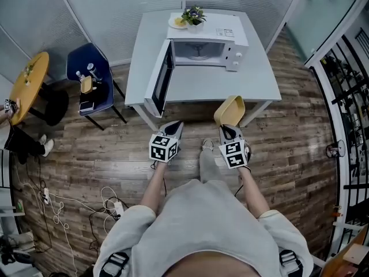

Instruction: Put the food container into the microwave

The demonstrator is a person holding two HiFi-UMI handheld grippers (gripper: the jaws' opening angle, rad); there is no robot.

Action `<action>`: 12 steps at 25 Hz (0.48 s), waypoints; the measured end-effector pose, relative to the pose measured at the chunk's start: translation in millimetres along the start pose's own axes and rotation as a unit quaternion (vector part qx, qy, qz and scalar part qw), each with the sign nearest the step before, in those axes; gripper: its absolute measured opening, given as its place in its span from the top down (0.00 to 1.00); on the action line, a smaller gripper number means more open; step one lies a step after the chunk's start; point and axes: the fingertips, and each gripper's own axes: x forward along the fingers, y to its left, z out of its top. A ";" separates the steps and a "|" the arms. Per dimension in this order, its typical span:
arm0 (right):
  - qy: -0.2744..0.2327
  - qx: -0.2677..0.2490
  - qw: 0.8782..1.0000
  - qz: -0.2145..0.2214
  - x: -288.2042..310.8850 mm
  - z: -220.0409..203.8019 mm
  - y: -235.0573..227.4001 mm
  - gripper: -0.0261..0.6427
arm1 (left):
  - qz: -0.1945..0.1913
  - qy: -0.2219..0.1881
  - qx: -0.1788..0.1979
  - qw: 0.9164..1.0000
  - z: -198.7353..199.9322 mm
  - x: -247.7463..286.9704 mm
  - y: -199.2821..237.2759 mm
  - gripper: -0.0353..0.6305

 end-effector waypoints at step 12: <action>0.006 -0.035 0.998 0.048 86.0 17.0 -60.7 0.93 | 0.021 0.009 -0.009 1.000 42.0 86.3 37.7 0.93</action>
